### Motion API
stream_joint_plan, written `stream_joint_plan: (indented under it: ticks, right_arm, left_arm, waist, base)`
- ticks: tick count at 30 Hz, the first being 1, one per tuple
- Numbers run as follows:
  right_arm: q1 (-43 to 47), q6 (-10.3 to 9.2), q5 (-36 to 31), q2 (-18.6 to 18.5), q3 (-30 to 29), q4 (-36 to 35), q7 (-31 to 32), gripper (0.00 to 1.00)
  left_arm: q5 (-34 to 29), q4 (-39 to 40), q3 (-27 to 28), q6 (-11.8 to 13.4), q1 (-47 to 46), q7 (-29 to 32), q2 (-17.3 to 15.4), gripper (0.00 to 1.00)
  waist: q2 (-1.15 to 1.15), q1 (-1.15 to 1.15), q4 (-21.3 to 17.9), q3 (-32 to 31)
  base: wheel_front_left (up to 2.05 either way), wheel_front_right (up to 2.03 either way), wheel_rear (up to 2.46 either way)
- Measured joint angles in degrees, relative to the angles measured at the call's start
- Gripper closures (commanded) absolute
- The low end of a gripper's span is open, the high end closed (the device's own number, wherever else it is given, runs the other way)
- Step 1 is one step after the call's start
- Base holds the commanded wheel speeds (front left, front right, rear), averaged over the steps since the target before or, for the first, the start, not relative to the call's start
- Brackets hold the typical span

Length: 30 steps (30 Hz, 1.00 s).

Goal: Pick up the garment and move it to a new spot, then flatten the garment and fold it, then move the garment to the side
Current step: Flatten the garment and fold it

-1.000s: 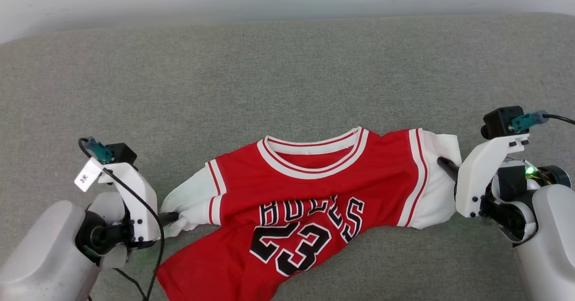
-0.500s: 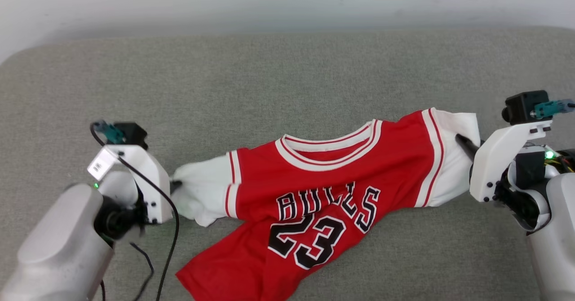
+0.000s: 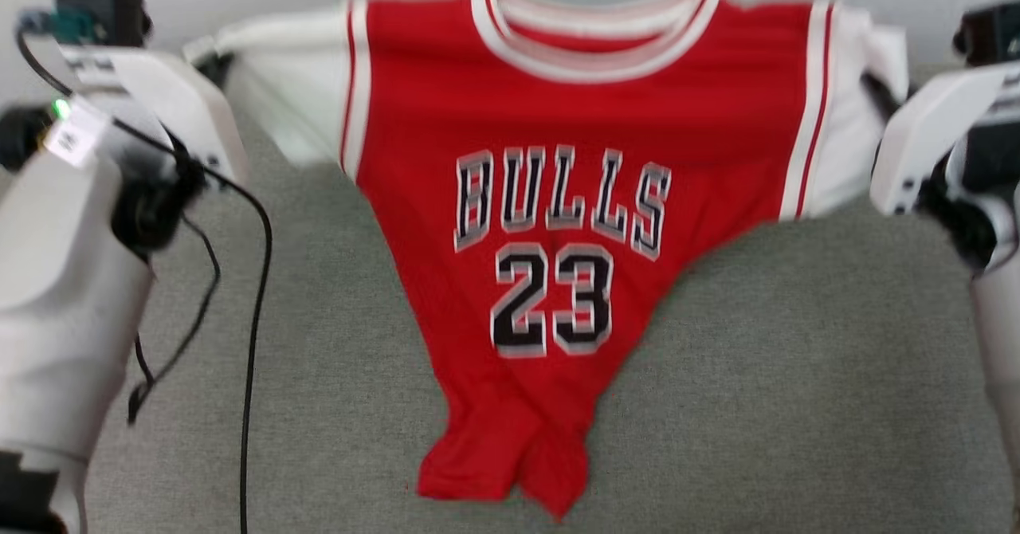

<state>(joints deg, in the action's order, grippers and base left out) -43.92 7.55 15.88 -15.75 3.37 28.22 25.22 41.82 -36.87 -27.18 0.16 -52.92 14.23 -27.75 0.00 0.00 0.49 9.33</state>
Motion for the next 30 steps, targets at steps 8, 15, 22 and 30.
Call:
stream_joint_plan:
  ticks: [8,15,22,30]
  right_arm:
    - [-17.9,0.01,-6.0,0.8,-0.7,5.8,-7.2,1.00]
    - [-34.1,0.02,-11.5,2.6,-2.7,10.8,-13.4,1.00]
    - [-46.7,0.01,-14.5,3.4,-3.2,16.7,-17.7,1.00]
    - [-50.4,0.00,-15.3,5.0,-2.4,24.8,-20.7,1.00]
  left_arm:
    - [-4.7,-4.6,1.4,0.9,-14.6,-9.3,-0.6,1.00]
    - [-6.6,-7.2,3.3,0.4,-27.1,-16.0,-2.3,1.00]
    - [-7.1,-9.6,3.9,-1.0,-35.1,-18.5,-2.9,1.00]
    - [-5.6,-12.1,4.1,-2.6,-35.0,-20.5,-1.5,1.00]
  waist:
    - [0.00,0.00,-0.6,4.0]
    - [0.00,0.01,-1.4,8.6]
    - [0.00,0.01,-1.6,13.7]
    - [0.00,0.01,-1.0,19.3]
  base:
    - [0.00,0.00,0.00]
    - [0.00,0.00,0.00]
    - [0.00,0.00,0.00]
    - [0.00,0.00,0.00]
